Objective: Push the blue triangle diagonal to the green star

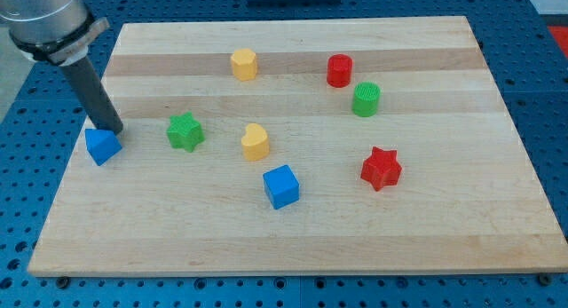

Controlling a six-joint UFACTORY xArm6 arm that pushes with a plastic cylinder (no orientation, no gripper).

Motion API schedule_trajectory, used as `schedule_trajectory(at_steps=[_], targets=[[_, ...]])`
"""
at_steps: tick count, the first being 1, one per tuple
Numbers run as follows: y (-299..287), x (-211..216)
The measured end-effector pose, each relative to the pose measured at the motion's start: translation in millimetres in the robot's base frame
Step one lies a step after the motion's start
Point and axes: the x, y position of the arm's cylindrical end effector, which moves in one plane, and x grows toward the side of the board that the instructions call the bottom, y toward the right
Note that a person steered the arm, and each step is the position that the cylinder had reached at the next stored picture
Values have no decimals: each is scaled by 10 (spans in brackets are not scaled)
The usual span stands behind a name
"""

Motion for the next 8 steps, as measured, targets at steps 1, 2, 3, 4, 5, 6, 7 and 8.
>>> schedule_trajectory(at_steps=[1,2,3,4,5,6,7,8], targets=[[-142,-206],[-157,-34],[-157,163],[-157,182],[-157,221],[-157,336],[-157,433],[-157,436]])
